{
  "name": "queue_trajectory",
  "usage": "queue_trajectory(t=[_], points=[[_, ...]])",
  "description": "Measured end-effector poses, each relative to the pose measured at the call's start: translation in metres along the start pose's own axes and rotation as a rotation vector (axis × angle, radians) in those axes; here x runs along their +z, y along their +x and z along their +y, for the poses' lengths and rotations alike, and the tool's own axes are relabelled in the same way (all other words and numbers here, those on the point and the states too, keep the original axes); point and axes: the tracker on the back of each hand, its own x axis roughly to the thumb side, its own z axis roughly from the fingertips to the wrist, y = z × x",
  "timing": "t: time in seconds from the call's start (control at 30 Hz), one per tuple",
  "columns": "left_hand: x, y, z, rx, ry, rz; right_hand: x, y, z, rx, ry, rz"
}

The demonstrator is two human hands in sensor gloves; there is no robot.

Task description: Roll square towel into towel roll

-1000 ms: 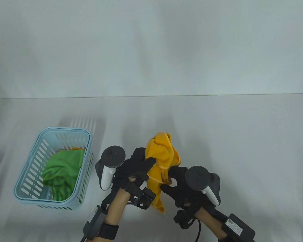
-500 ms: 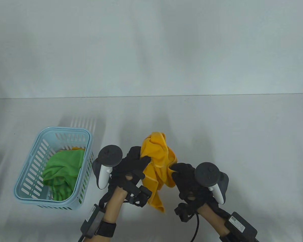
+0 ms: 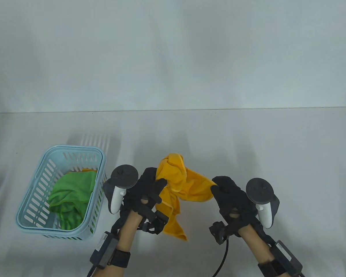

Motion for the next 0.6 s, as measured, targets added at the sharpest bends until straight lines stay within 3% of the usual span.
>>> queue_trajectory(t=[0.1, 0.37, 0.6], points=[[-0.003, -0.001, -0.003, -0.023, -0.002, 0.006, 0.002, 0.012, -0.007, -0.048, 0.021, -0.049], [-0.005, -0.001, -0.012, -0.060, -0.029, 0.002, -0.012, 0.089, -0.024, -0.109, -0.037, -0.105], [-0.002, 0.002, -0.020, -0.177, -0.037, 0.009, -0.022, 0.139, -0.032, -0.111, 0.033, -0.098]])
